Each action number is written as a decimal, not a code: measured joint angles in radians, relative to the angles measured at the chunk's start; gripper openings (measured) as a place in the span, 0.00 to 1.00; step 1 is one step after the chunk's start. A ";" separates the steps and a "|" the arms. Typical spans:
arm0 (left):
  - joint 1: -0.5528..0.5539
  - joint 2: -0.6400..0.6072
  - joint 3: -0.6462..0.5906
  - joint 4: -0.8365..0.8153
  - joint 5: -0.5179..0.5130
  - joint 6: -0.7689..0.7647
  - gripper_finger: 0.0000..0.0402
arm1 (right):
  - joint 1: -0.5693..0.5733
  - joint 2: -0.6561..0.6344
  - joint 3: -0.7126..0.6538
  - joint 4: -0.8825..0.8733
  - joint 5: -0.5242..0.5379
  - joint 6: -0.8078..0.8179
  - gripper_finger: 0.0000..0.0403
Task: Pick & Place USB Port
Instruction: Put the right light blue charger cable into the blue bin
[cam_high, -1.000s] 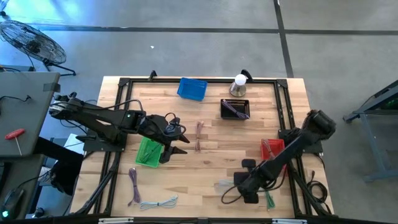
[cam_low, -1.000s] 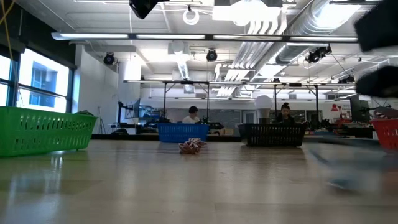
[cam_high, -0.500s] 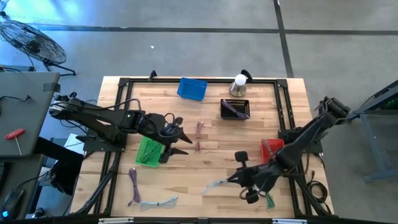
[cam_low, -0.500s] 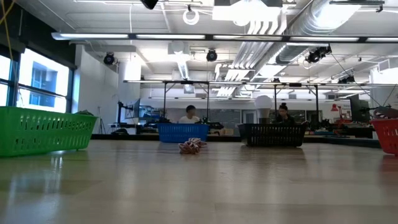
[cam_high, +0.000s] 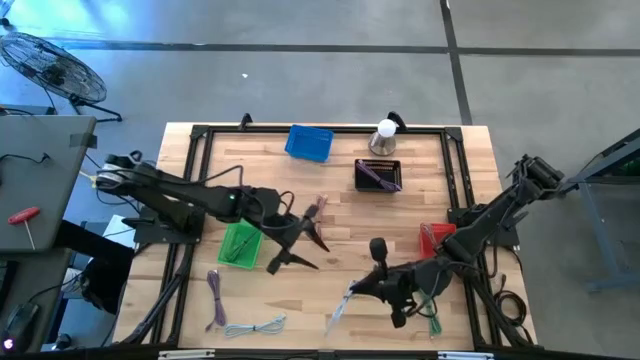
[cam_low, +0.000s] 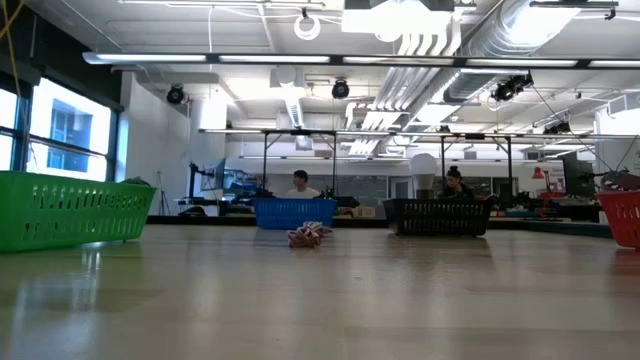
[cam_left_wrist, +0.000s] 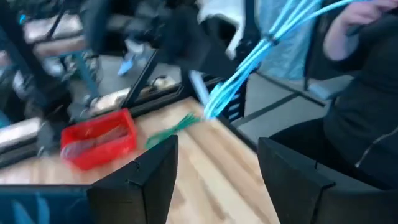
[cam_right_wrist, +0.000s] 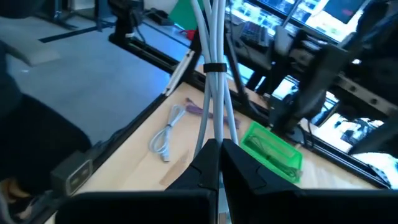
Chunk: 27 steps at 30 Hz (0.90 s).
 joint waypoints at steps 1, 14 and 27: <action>0.000 0.019 0.001 0.039 0.018 0.010 0.54 | -0.007 0.000 0.000 0.001 0.000 0.008 0.00; -0.104 0.076 0.001 0.141 -0.031 0.241 0.54 | -0.058 0.004 0.001 0.013 0.026 0.075 0.00; -0.112 0.073 0.001 0.162 -0.069 0.303 0.54 | -0.118 0.074 0.002 0.085 -0.047 0.075 0.00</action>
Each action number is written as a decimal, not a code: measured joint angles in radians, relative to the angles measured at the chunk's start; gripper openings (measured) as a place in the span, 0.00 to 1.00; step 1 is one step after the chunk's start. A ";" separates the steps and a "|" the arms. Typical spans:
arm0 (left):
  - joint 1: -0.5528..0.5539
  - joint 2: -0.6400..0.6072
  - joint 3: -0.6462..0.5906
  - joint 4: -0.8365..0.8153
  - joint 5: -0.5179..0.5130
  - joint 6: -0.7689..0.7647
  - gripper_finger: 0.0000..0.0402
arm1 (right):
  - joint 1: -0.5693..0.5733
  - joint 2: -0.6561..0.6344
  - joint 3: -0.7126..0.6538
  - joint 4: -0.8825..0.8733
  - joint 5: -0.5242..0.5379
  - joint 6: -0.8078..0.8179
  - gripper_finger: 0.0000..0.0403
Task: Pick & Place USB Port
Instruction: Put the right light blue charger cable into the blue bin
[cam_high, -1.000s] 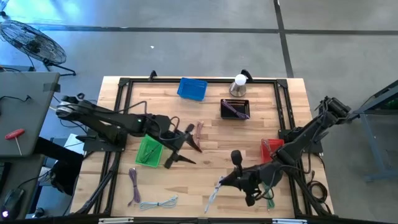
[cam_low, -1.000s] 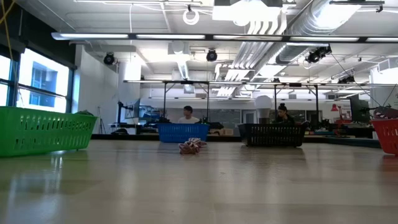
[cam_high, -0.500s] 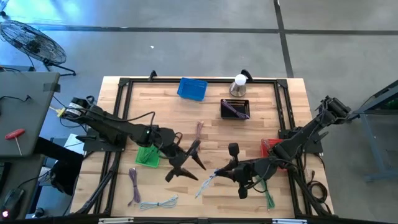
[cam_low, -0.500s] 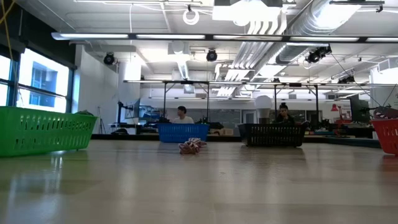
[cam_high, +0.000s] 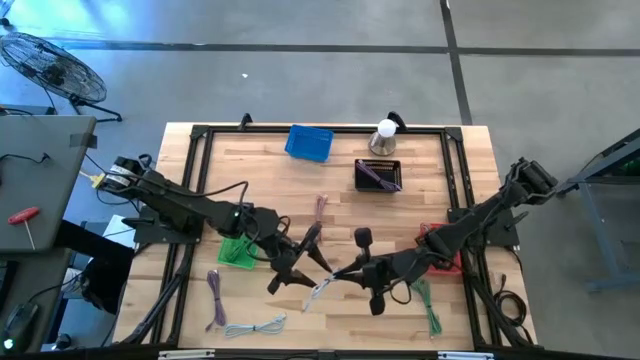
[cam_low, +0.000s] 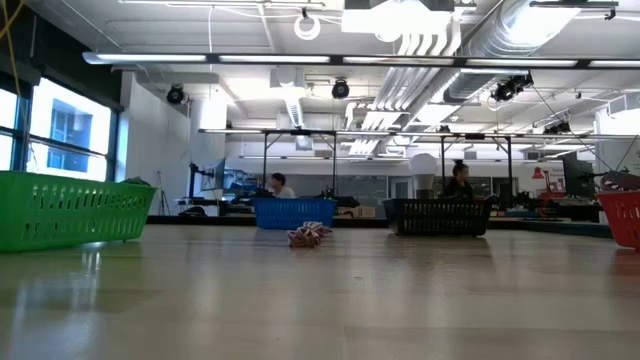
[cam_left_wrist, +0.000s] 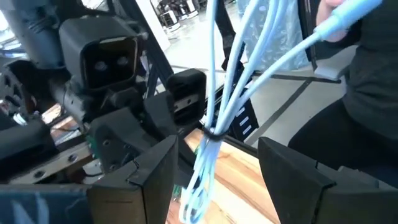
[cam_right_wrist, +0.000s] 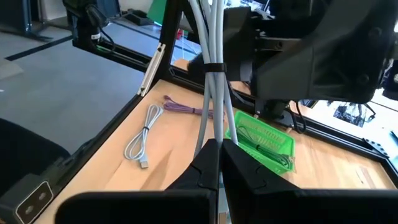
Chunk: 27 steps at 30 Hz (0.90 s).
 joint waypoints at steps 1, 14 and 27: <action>0.000 0.000 0.000 0.000 0.001 0.000 0.54 | -0.001 0.000 0.000 -0.001 0.000 -0.001 0.00; 0.001 0.000 0.000 0.035 0.013 -0.003 0.54 | -0.010 0.000 0.000 -0.023 -0.010 0.004 0.00; 0.001 0.000 0.000 0.044 0.012 -0.028 0.39 | -0.025 0.000 0.000 -0.024 -0.014 0.010 0.00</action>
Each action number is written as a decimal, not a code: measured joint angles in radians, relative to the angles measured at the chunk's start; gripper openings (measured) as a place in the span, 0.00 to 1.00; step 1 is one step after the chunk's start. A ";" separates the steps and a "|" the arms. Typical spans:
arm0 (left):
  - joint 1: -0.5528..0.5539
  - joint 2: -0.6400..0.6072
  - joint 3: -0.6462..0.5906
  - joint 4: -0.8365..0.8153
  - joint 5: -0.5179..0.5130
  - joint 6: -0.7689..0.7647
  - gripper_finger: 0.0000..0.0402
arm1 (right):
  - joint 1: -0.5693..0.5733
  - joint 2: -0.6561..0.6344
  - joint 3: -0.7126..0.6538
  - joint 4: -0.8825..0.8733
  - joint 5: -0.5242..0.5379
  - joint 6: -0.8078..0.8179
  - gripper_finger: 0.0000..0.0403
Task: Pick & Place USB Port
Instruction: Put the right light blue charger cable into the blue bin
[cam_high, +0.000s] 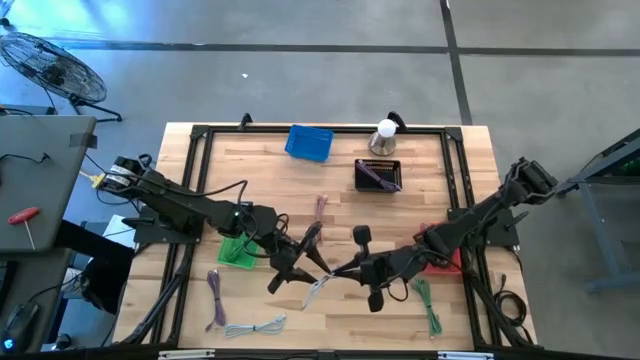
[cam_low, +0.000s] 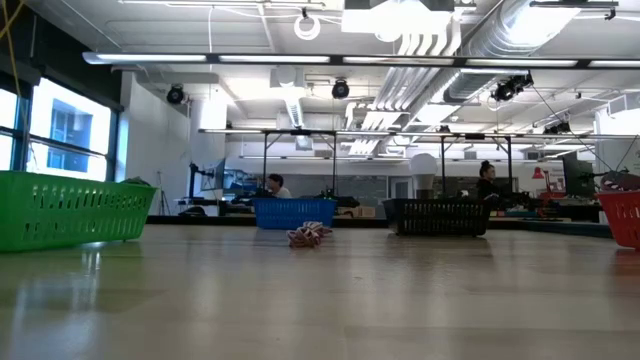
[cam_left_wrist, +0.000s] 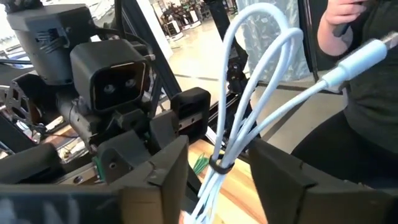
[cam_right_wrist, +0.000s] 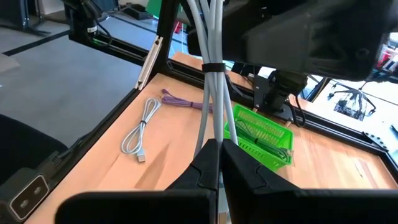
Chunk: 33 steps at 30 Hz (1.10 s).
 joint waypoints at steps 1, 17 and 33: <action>0.000 0.000 0.000 0.000 0.000 0.000 0.36 | -0.003 0.000 0.000 0.000 -0.005 0.000 0.00; 0.000 0.000 0.000 -0.024 -0.033 0.027 0.02 | -0.012 0.000 -0.014 -0.015 -0.017 0.061 0.02; 0.001 -0.072 0.000 -0.236 -0.476 0.000 0.01 | 0.032 -0.004 -0.016 0.009 -0.064 0.170 0.27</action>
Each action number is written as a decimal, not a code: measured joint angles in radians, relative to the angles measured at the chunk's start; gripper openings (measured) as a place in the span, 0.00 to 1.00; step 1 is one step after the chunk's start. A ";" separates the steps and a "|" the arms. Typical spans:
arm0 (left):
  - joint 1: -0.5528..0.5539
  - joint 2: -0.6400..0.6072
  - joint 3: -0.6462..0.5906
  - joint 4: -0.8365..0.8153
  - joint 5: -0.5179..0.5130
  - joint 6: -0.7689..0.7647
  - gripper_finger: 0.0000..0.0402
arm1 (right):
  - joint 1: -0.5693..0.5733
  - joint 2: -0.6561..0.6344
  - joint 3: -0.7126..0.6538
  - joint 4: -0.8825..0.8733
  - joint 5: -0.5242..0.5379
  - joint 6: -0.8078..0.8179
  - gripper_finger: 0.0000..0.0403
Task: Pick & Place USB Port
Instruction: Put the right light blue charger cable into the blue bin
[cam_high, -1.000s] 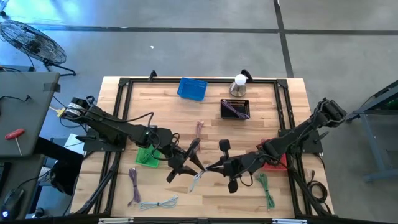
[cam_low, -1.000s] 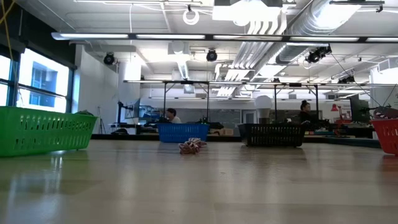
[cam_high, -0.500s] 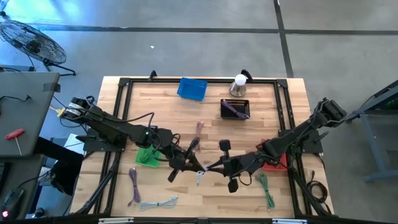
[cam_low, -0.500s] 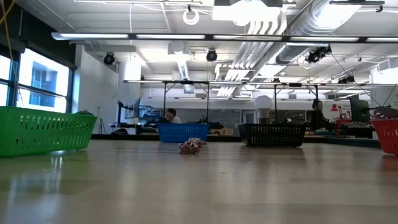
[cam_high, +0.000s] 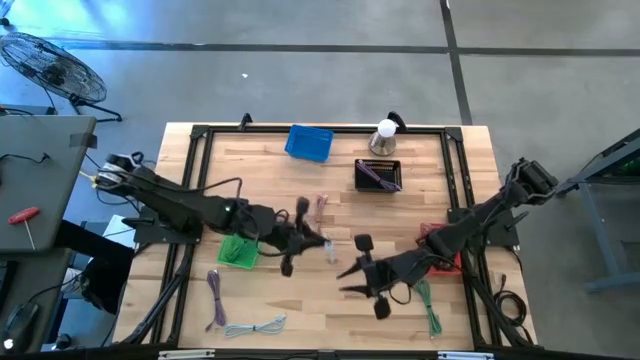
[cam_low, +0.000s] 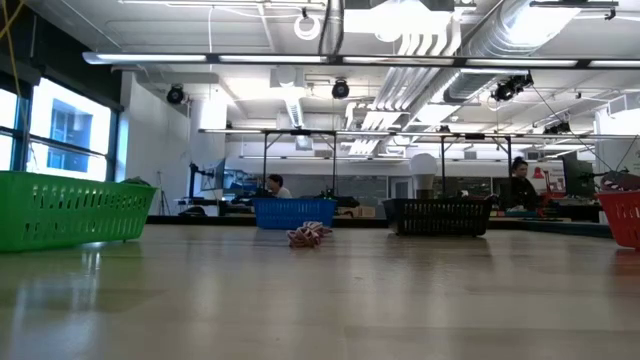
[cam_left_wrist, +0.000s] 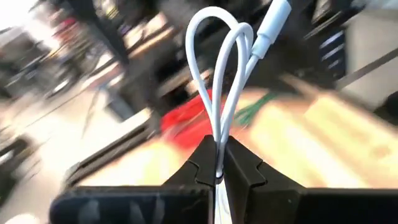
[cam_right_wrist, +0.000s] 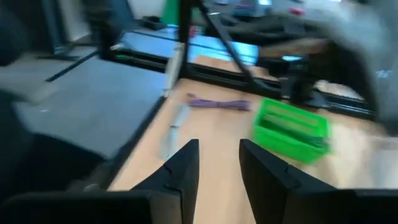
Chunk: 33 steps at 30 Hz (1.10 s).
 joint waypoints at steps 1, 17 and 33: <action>0.001 -0.016 0.000 -0.030 -0.043 0.002 0.01 | 0.001 0.000 0.000 0.001 -0.027 0.001 0.27; 0.426 -0.236 0.002 -0.387 -0.107 0.009 0.00 | -0.001 0.000 0.000 -0.091 -0.199 0.023 0.27; 0.895 0.030 0.002 -0.192 0.299 0.083 0.00 | -0.030 0.000 0.002 -0.107 -0.167 -0.108 0.27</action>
